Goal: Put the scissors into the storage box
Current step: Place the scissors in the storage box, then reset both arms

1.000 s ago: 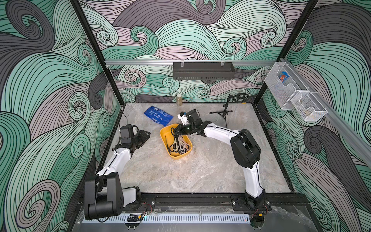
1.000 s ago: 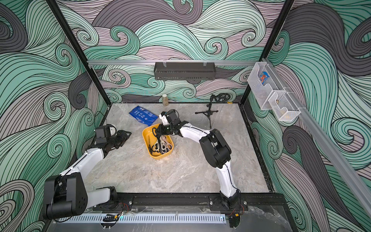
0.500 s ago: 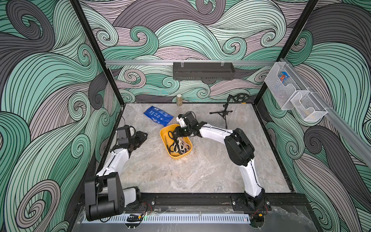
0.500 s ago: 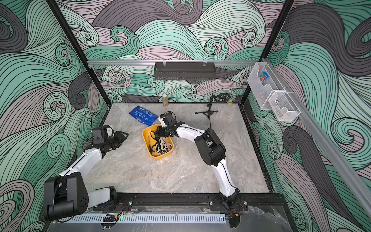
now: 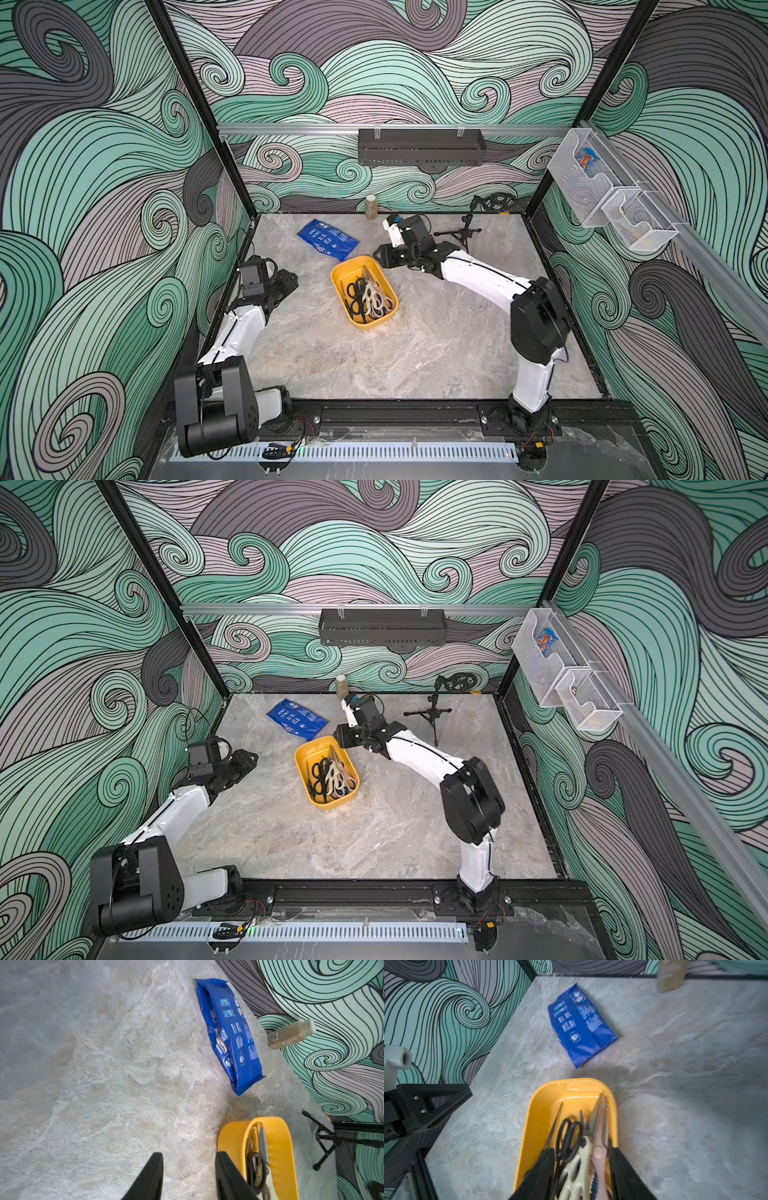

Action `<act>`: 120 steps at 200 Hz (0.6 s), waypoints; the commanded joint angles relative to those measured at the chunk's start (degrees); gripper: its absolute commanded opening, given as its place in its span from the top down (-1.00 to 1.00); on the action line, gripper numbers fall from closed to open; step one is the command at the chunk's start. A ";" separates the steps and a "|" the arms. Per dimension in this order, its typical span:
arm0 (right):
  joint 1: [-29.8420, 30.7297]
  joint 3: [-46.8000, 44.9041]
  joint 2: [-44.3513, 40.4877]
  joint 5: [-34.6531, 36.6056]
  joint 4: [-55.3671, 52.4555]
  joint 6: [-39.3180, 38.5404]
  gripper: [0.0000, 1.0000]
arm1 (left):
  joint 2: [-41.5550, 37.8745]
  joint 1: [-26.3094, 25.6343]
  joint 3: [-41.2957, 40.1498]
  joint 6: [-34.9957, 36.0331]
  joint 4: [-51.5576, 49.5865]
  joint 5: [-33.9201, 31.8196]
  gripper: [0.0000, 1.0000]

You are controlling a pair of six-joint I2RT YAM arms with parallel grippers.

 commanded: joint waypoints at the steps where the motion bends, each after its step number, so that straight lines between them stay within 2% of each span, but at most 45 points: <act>1: -6.82 -9.10 -5.19 9.06 1.65 -8.96 0.04 | 1.88 0.44 -0.94 6.94 7.67 -2.13 0.16; 12: -12.05 -15.23 -8.18 7.06 5.31 -10.15 0.03 | 3.68 0.36 -1.36 9.52 10.49 0.97 0.17; 27: -20.57 -25.14 -12.31 1.36 14.37 -11.09 0.03 | 7.01 0.36 -0.55 10.62 12.67 1.90 0.20; 54: -32.01 -43.94 -19.88 -0.33 36.03 -12.96 0.02 | 11.36 0.37 -1.09 12.53 18.48 -2.96 0.23; 79: -34.83 -56.17 -23.87 6.07 54.14 -18.14 0.01 | 10.08 0.30 -7.48 12.78 30.59 -8.03 0.22; 120: -35.18 -65.23 -21.81 11.24 74.07 -21.21 0.00 | 10.65 -1.93 -16.91 15.83 50.17 -12.64 0.16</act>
